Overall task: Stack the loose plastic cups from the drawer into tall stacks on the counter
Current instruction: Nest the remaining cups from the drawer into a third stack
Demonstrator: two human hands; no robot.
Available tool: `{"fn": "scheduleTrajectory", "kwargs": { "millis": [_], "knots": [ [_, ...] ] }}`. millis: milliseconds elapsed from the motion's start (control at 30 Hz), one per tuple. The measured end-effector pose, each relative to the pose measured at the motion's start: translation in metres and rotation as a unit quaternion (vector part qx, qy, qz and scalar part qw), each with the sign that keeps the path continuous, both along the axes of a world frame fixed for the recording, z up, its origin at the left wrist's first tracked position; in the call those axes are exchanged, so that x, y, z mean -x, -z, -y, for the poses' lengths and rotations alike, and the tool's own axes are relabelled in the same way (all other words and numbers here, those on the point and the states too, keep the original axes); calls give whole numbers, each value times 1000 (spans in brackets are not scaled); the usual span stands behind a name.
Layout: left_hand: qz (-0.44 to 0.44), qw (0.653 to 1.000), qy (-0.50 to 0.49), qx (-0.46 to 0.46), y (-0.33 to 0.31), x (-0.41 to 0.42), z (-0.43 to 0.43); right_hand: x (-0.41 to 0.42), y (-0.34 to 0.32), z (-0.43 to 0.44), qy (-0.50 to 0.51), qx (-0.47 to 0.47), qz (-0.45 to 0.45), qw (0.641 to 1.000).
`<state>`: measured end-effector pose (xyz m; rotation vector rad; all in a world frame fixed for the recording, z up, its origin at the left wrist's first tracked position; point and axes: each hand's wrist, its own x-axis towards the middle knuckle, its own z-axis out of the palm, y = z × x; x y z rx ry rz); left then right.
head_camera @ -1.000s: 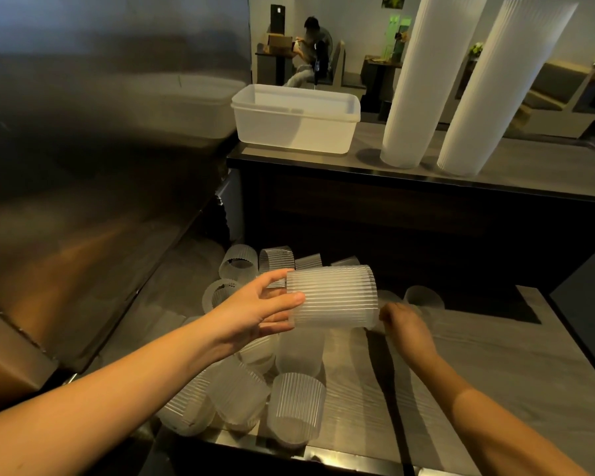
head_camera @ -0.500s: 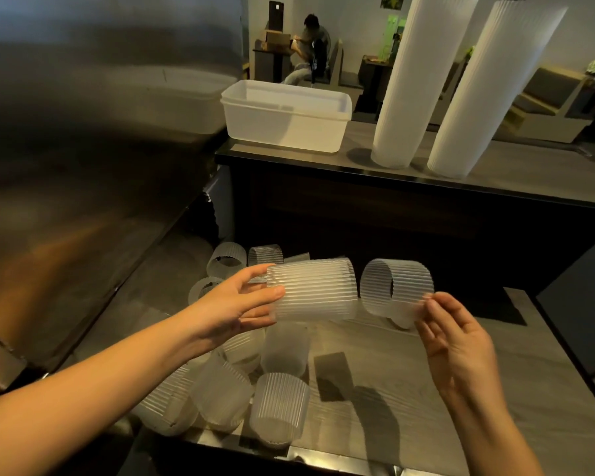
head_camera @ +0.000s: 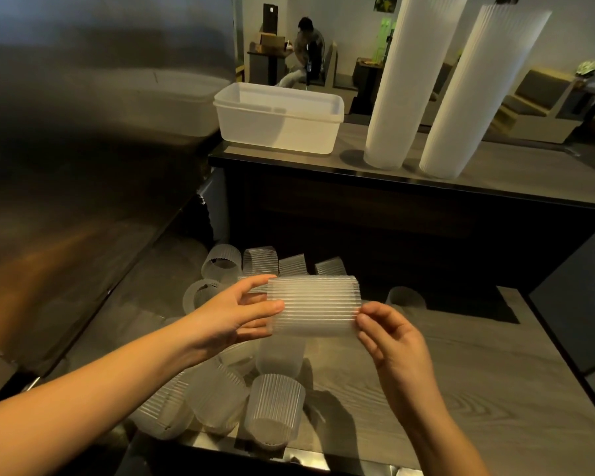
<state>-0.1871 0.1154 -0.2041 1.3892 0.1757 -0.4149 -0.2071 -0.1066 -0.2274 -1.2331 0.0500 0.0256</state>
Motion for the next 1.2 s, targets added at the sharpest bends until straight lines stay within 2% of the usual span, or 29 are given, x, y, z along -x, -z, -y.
{"fn": "scheduleTrajectory", "kwargs": {
  "millis": [167,233,267,333,433,567,633,800,1133,1200],
  "knots": [
    [10,1000,4,-11,-3,1,-1,-9,9,7,-4,18,20,1000],
    [13,1000,6,-8,-5,2,0,-22,21,20,23,74,28,997],
    [13,1000,7,-8,-6,2,0,-31,29,29,50,140,26,989],
    [12,1000,9,-7,-7,3,1,-51,50,49,96,326,24,940],
    [11,1000,12,-8,-6,3,2,-74,76,79,97,549,33,830],
    [8,1000,16,-8,-8,5,2,-88,102,103,41,725,30,686],
    [5,1000,19,-5,-10,6,2,-87,105,106,25,764,28,645],
    [-1,1000,14,1,-13,6,1,-81,106,100,19,780,66,622],
    [2,1000,13,-6,-12,5,0,-86,113,100,20,773,43,633],
    [1,1000,9,-7,-12,5,0,-87,113,98,27,764,43,644]
  ]
}}
